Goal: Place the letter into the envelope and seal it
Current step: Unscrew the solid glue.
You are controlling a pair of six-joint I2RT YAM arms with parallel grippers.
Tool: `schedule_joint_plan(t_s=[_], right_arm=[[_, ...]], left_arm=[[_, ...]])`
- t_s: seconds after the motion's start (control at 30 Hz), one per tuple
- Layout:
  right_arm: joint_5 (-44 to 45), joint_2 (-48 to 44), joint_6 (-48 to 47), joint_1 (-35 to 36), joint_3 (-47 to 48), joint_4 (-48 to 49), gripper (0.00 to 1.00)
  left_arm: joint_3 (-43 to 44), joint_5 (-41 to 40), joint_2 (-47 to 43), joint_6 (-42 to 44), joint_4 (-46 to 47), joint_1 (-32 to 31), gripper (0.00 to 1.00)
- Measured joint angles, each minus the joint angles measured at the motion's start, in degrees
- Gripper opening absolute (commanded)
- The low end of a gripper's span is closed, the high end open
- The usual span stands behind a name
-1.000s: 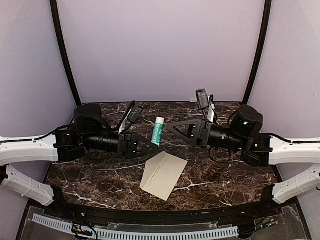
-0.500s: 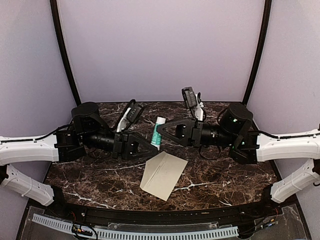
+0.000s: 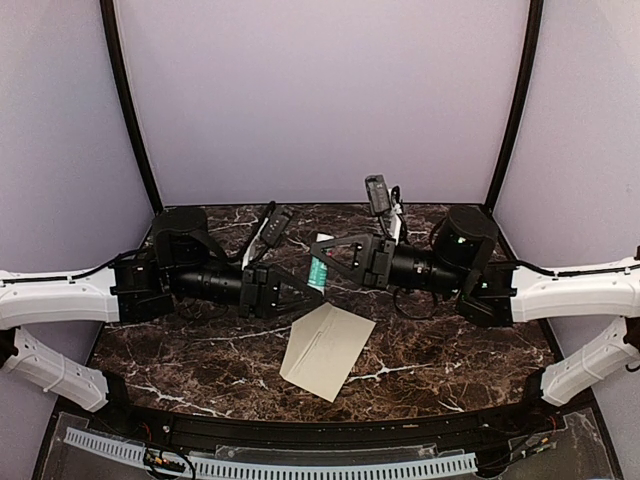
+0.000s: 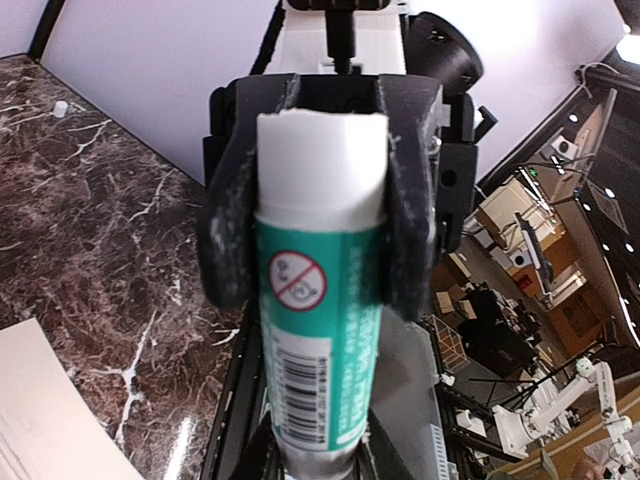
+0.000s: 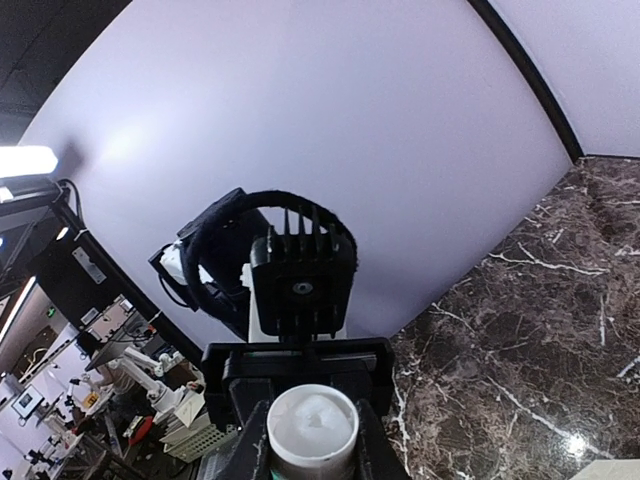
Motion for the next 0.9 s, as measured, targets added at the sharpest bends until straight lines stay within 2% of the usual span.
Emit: schedule_joint_plan(t_s=[0.17,0.4,0.7,0.8,0.9], right_arm=[[7.43,0.00,-1.55,0.11,2.08,-8.46,0.01],[23.34,3.61,0.20,2.10,10.10,-24.48,0.00],[36.70,13.07,2.16,4.39,21.03,-43.45,0.01],[38.25,14.23,2.71,4.98,22.88,-45.99,0.04],[38.62,14.29,3.34,5.11,23.32,-47.04,0.14]], left_arm=[[1.73,-8.22,0.63,1.36,-6.23,-0.22,0.00],[3.06,-20.31,2.54,1.33,-10.71,-0.61,0.00],[4.35,-27.10,8.31,0.17,-16.63,-0.57,0.00],[4.35,-27.87,8.37,-0.17,-17.25,-0.74,0.00],[4.35,-27.82,8.37,-0.55,-17.18,-0.83,0.00]])
